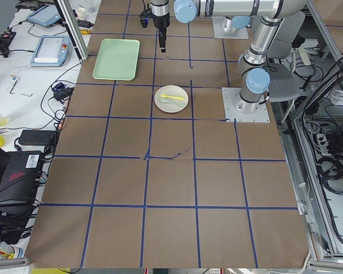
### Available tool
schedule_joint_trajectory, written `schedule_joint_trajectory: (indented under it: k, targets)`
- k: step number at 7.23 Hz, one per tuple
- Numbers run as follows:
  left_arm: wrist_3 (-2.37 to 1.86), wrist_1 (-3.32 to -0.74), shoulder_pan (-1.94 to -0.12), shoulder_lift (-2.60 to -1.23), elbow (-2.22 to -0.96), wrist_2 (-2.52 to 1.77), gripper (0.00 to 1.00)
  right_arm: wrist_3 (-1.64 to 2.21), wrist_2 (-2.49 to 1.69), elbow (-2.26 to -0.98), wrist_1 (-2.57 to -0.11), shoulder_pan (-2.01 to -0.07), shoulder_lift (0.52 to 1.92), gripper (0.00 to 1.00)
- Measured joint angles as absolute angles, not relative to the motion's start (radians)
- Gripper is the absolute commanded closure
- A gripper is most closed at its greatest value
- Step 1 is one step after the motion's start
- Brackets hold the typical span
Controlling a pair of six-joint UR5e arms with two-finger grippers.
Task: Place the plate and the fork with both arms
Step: 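Move the left gripper toward the white plate with spoon and fork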
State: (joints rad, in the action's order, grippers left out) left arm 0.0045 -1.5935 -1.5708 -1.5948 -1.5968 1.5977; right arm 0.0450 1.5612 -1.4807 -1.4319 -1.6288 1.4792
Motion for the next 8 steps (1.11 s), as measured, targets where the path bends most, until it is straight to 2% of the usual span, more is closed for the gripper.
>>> schedule_joint_trajectory:
  k: [8]
  targets:
    - [-0.003, -1.573, -1.583, -1.591, -1.623, 1.598, 0.0, 0.069, 1.581, -1.483, -1.434, -1.632, 1.473, 0.0]
